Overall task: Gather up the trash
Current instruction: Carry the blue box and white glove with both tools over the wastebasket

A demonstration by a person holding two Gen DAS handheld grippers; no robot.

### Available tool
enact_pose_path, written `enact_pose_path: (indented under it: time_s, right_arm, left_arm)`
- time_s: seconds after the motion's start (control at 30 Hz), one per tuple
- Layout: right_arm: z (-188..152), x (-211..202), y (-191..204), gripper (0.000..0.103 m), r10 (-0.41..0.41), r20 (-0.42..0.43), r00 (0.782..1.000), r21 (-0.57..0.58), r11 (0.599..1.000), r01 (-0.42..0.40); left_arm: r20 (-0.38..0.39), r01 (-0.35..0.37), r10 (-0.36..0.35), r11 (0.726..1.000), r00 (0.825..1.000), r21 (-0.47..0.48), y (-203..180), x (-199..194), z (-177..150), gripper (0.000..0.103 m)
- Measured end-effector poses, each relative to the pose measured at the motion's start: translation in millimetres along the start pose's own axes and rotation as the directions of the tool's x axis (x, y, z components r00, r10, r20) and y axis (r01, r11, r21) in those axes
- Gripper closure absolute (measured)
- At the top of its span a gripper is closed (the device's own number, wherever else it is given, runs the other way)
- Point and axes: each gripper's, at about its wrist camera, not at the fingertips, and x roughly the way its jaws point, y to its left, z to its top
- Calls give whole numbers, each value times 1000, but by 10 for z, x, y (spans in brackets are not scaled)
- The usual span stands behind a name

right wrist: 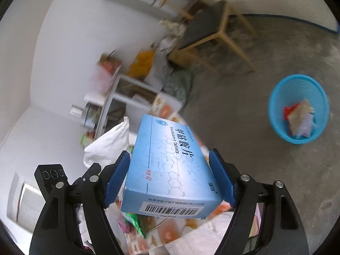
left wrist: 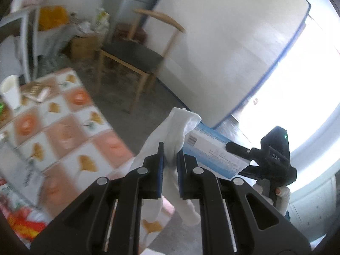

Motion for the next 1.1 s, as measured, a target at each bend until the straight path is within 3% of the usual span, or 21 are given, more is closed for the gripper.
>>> enact_pose_path:
  time_s: [0.07,0.2,0.4,0.53,0.67,0.7,0.77,0.87,0.97,1.1]
  right_arm:
    - [38,-135,-226,44,-16,29,999,54,998,14]
    - [109,-253,-638,44,-33,63,997,158,987,22]
    - [250,-134,-1339,44,-133,98,986,277,956,102]
    - [111,-118,-1595,44,-128,87,988,304,948,96]
    - [-187,-117,-1843,44,-200,62,978,291,941,174]
    - [-303,-106,-1956,43,-237,46,970,287,934,215]
    - [-579,-12,-2194,41,-355,-20,934,286,894,346]
    - [-1016,271,-2569,37,-440,-149,886,259,847,464]
    - [-1378,619,-2944,32,-470,-256,845,226,820,525]
    - [-1767,1206,-3563,27,-545,-354,760,198,750,631]
  left_arm:
    - [-39,33,-32,999,999,11,-133,244,51,94]
    - [-129,108,-107,994,986,-3,-367,834,119,94]
    - [-254,100,-103,995,962,-24,-449,1614,91,94]
    - [-292,88,-93,996,952,-32,-375,1806,9,94]
    - [-307,70,-81,997,948,-45,-249,1867,-58,93]
    - [-309,68,-78,997,948,-42,-234,1873,-60,93]
    - [-310,68,-76,997,948,-37,-221,1856,-85,93]
    - [-302,68,-69,998,951,-15,-256,1820,-91,93]
    - [-298,77,-76,997,951,-7,-270,1774,-159,93]
    - [-306,88,-84,996,948,0,-292,1776,-168,93]
